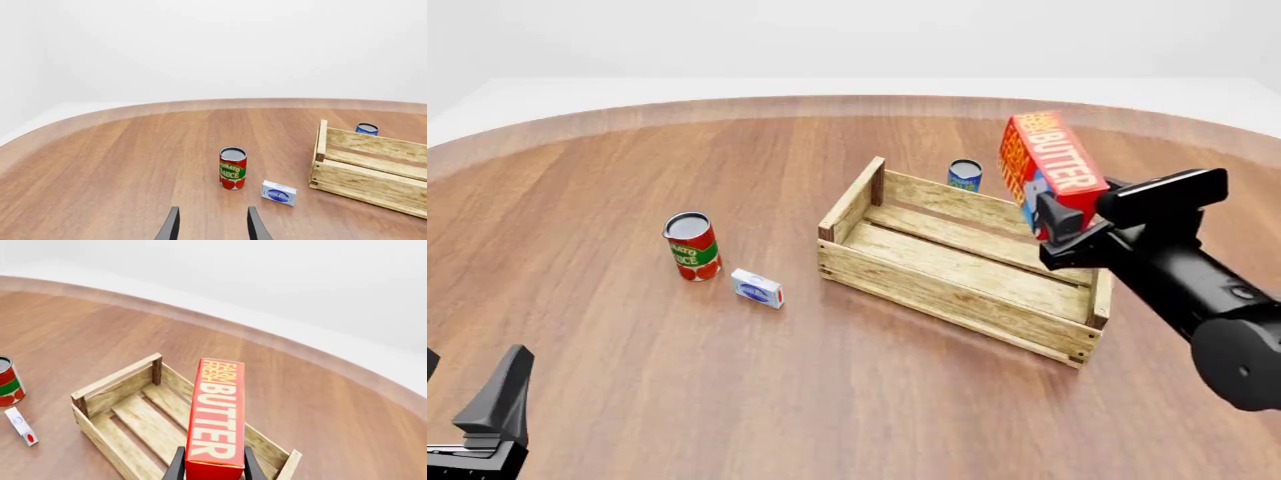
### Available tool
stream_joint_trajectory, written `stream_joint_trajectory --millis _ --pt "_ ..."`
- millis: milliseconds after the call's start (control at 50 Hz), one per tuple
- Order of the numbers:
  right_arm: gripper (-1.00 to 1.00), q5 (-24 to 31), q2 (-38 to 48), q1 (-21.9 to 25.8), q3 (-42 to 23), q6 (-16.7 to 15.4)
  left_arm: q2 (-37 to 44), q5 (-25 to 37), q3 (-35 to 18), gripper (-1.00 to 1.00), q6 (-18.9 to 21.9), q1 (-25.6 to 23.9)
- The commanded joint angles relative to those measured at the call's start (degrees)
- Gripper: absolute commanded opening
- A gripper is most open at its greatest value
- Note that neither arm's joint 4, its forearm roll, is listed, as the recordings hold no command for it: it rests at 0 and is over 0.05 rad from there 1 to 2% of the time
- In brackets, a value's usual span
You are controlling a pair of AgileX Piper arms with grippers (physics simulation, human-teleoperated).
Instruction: Pick up the butter and put it in the tray.
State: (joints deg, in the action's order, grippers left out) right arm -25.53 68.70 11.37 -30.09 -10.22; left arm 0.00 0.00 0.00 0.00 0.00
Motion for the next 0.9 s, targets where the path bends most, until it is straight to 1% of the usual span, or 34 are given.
stream_joint_trajectory --millis 20,340,600,900 --pt "-1.0 -2.1 3.0 1.6 -2.2 1.3 0.0 0.0 0.0 1.0 0.0 0.0" --pt "-1.0 -3.8 7.2 1.8 -3.3 1.7 0.0 0.0 0.0 1.0 0.0 0.0" --pt "-1.0 -5.5 11.8 2.8 -5.1 1.9 0.0 0.0 0.0 1.0 0.0 0.0" --pt "-1.0 -6.9 15.2 4.3 -6.5 2.5 0.0 0.0 0.0 1.0 0.0 0.0"
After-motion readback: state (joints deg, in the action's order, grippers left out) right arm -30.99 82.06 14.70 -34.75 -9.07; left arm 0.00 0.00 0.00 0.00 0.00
